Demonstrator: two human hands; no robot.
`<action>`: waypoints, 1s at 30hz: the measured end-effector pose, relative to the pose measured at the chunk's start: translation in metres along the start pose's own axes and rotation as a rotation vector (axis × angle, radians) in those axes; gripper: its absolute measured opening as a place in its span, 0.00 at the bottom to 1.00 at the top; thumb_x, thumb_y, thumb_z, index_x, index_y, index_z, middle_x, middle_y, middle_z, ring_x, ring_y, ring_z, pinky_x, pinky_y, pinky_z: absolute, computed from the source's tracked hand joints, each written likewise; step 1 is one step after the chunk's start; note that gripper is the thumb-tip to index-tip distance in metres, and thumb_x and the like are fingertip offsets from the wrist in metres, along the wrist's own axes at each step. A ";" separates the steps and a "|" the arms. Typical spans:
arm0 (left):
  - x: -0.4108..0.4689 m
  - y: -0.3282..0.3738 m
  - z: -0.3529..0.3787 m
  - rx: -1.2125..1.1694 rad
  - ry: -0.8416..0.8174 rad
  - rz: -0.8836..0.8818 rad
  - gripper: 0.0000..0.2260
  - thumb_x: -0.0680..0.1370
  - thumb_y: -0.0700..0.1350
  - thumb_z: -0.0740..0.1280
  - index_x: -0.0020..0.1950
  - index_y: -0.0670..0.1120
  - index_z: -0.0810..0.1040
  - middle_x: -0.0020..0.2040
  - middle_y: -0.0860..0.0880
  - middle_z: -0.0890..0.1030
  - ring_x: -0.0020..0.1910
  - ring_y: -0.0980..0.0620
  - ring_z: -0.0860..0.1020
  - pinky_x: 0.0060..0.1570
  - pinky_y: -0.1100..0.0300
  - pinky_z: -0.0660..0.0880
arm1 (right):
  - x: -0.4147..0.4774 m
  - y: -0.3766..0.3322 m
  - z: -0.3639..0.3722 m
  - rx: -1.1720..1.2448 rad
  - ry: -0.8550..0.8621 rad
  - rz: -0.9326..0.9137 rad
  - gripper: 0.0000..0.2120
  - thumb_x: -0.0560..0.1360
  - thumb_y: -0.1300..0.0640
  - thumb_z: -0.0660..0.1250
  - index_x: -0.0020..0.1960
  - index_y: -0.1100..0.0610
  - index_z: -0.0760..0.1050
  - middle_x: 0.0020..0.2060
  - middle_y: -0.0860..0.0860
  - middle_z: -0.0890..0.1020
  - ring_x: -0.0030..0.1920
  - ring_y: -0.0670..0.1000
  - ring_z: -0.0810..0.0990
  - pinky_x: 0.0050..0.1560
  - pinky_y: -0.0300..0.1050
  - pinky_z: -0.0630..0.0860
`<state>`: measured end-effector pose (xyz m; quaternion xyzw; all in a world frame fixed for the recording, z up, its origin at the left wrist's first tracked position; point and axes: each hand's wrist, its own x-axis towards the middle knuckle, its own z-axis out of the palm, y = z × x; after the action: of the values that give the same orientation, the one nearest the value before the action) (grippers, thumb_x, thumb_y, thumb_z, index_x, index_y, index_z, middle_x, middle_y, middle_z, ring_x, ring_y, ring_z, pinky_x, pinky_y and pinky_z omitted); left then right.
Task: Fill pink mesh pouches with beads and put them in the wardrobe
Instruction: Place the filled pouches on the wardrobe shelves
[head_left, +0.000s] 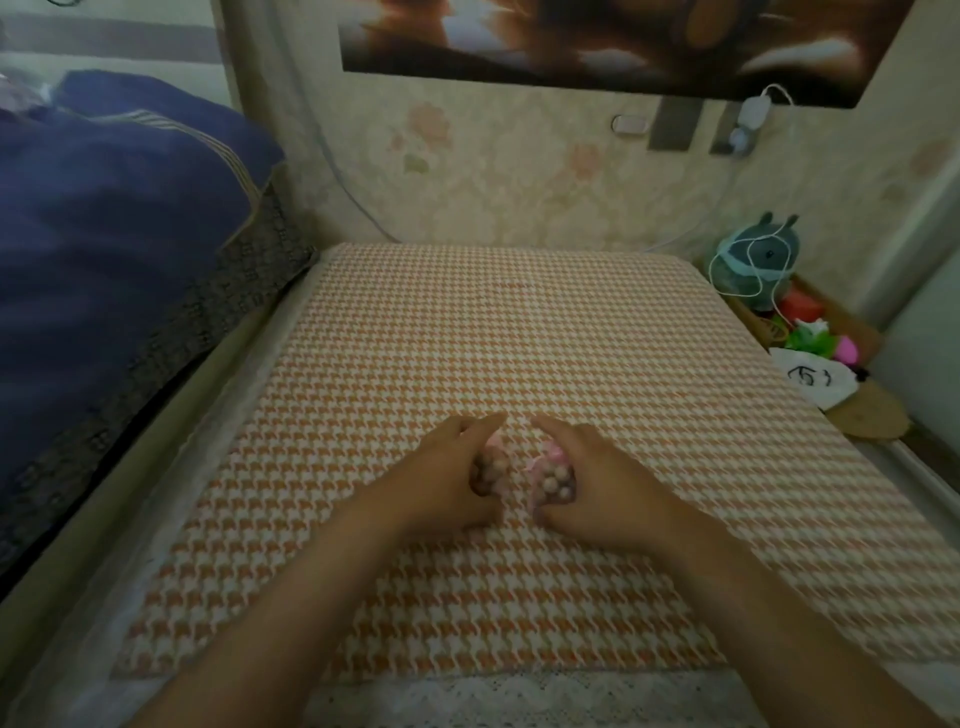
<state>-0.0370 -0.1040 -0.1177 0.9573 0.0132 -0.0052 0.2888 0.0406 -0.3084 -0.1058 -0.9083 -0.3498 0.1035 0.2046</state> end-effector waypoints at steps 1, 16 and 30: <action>0.003 -0.002 -0.002 0.003 -0.008 0.026 0.40 0.70 0.51 0.74 0.77 0.58 0.57 0.68 0.53 0.64 0.61 0.56 0.71 0.64 0.60 0.70 | 0.003 -0.001 0.002 -0.025 -0.016 -0.024 0.43 0.69 0.42 0.72 0.78 0.40 0.54 0.69 0.46 0.66 0.65 0.50 0.72 0.62 0.48 0.74; 0.086 -0.022 -0.014 -0.089 0.140 0.109 0.24 0.70 0.43 0.76 0.64 0.55 0.76 0.56 0.59 0.76 0.56 0.59 0.74 0.57 0.65 0.72 | 0.109 0.040 -0.014 0.173 0.018 -0.092 0.25 0.72 0.54 0.75 0.66 0.42 0.75 0.59 0.41 0.70 0.58 0.43 0.72 0.55 0.27 0.66; 0.138 0.210 -0.115 -0.211 -0.069 0.143 0.23 0.70 0.36 0.75 0.63 0.49 0.77 0.54 0.56 0.73 0.52 0.68 0.72 0.47 0.78 0.69 | -0.008 0.058 -0.232 0.401 0.025 0.282 0.23 0.76 0.50 0.71 0.70 0.48 0.71 0.60 0.45 0.78 0.56 0.43 0.78 0.56 0.33 0.74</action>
<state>0.1076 -0.2124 0.0916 0.9192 -0.0645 -0.0161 0.3880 0.1461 -0.4221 0.0768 -0.8906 -0.1897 0.1872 0.3685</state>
